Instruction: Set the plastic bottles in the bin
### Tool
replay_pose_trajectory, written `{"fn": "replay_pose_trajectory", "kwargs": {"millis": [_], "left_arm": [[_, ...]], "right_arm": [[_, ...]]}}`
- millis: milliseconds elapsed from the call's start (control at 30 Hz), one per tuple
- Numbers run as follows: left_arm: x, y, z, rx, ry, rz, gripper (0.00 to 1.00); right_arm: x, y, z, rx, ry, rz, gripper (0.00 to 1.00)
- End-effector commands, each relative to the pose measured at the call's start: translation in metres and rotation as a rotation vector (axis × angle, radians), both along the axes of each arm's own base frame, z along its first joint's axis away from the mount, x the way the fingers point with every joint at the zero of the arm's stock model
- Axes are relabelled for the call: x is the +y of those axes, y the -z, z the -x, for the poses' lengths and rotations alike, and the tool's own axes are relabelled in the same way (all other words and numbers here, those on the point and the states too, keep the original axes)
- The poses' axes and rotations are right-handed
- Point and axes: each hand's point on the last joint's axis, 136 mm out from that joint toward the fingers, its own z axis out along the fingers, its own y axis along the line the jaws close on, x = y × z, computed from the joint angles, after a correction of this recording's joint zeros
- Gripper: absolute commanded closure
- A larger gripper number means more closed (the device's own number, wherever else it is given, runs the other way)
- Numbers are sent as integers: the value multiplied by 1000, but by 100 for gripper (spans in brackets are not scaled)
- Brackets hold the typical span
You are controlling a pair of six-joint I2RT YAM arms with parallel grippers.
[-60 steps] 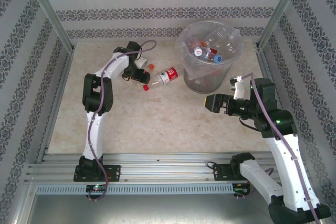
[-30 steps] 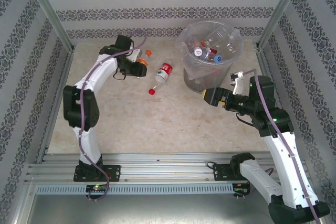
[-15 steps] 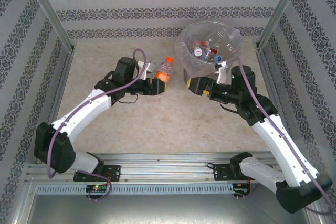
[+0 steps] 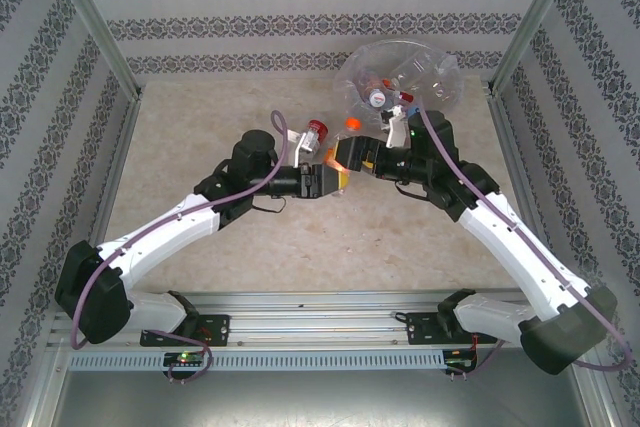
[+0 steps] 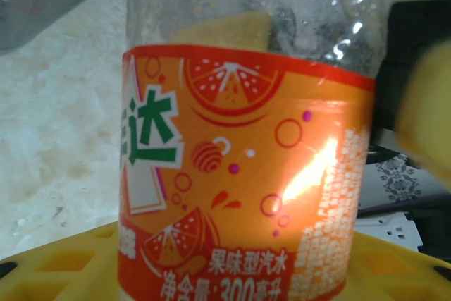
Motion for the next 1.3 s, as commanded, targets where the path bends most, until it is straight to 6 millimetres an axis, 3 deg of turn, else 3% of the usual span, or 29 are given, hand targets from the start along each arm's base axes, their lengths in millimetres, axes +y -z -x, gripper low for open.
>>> {"fn": "replay_pose_trajectory", "kwargs": {"millis": [0, 100, 200, 300, 500, 600, 700, 733, 1067, 1267], "left_arm": [[-10, -34, 9, -75, 43, 75, 50], [-15, -30, 11, -72, 51, 57, 50], [-15, -27, 9, -69, 43, 49, 50], [-17, -31, 8, -78, 43, 58, 48], [-22, -25, 4, -63, 44, 43, 35], [-22, -25, 4, -63, 42, 41, 22], [-18, -29, 5, -95, 36, 20, 2], [-16, -32, 6, -110, 35, 8, 0], [9, -69, 16, -284, -26, -9, 0], [18, -68, 17, -304, -51, -69, 0]], "right_arm": [[4, -23, -5, -67, 5, -27, 2], [3, -26, -5, -78, 7, -24, 8], [2, -28, -3, -82, 5, -18, 26], [1, -30, -1, -87, 6, -19, 34], [-6, -39, 1, -105, 22, -13, 47], [-11, -46, 4, -124, 34, -4, 49], [-25, -55, 5, -151, 70, 30, 50], [-31, -58, 4, -158, 88, 45, 50], [-107, -117, -16, -321, 348, 183, 51], [-143, -155, -38, -421, 515, 254, 51]]}}
